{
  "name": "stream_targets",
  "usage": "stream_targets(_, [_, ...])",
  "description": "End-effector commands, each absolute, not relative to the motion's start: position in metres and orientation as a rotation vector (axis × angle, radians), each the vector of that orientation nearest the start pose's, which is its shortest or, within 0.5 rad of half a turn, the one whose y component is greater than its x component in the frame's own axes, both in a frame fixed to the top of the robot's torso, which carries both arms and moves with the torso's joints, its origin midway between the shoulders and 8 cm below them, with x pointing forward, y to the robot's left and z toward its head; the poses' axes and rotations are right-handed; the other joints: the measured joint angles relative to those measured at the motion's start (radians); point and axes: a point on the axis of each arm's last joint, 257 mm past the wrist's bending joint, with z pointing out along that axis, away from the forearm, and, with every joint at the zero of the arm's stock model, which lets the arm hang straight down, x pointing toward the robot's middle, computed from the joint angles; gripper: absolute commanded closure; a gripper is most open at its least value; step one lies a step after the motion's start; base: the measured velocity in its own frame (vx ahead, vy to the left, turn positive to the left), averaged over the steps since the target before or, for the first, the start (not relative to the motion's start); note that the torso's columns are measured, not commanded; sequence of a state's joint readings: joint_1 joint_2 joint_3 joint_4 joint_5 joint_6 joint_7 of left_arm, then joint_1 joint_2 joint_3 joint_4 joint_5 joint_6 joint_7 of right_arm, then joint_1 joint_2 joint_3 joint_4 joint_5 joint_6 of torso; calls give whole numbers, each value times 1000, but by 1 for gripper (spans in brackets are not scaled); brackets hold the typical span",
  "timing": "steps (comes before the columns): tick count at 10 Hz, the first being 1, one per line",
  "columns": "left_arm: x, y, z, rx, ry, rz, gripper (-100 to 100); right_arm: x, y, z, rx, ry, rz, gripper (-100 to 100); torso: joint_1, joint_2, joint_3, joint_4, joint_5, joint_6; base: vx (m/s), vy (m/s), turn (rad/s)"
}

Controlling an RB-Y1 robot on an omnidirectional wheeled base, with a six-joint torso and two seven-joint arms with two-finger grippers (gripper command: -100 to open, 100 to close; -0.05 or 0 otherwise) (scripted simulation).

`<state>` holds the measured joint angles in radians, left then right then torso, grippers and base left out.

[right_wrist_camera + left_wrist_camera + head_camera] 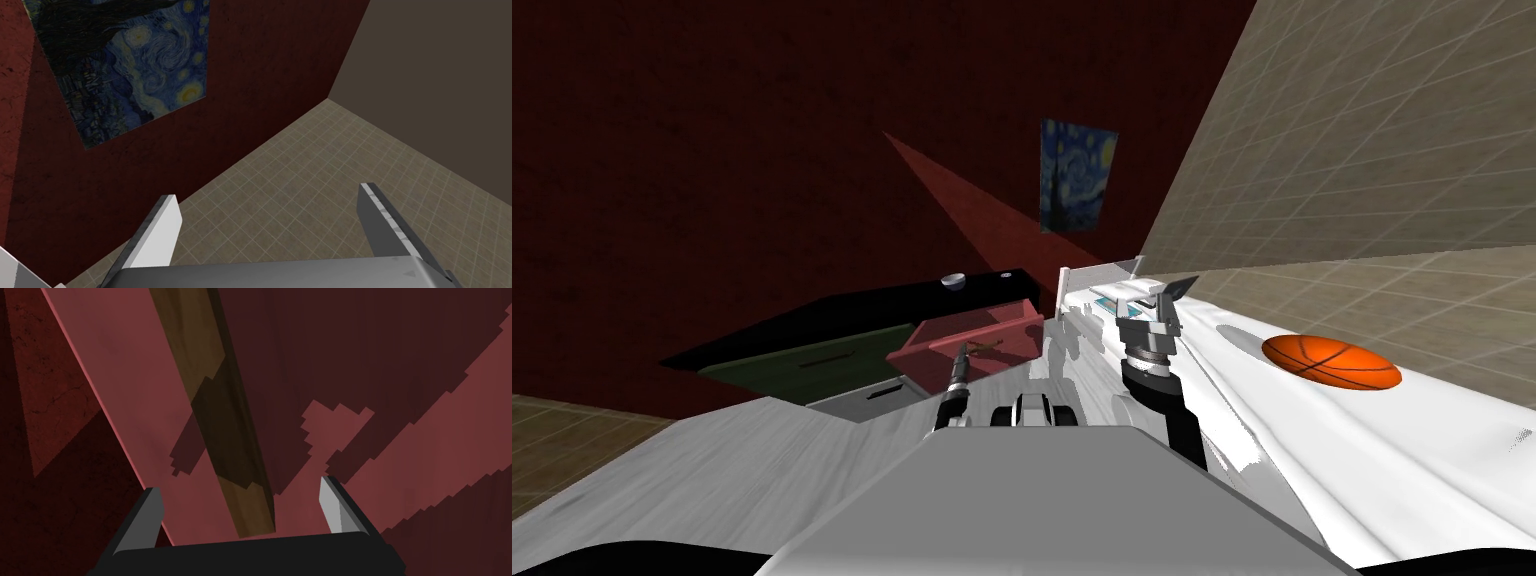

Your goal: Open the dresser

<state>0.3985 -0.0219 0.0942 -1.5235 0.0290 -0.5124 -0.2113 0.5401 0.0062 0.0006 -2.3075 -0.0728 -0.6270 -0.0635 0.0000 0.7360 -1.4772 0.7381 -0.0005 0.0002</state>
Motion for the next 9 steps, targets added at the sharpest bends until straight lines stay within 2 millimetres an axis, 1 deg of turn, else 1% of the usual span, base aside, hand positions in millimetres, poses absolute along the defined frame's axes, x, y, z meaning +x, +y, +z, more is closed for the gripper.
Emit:
stream_targets(1, [395, 333, -281, -1099, 1080, -887, -100, 311, -289, 47, 629, 460, 1415, 0, 0, 2, 2, 0, 0, 0, -6, -7, -17])
stream_targets(6, [399, 337, -252, -1099, 1077, -880, -100, 311, -289, 47, 629, 460, 1415, 0, 0, 2, 1, 2, -1, 0, -17, -9, -14])
stream_targets(7, [396, 337, -261, -1109, 1085, -877, -100, 311, -289, 47, 629, 460, 1415, 0, -2, 4, 2, 3, -3, 0, 0, 0, 0])
stream_targets(8, [396, 337, -262, -1112, 1088, -875, 0, 311, -289, 47, 629, 460, 1415, 0, -2, 4, 2, 2, -2, 0, 0, 0, 0])
stream_targets(9, [396, 337, -263, -1115, 1090, -874, 0, 311, -289, 47, 629, 460, 1415, 0, -2, 4, 2, 2, -1, 0, 0, 0, 0])
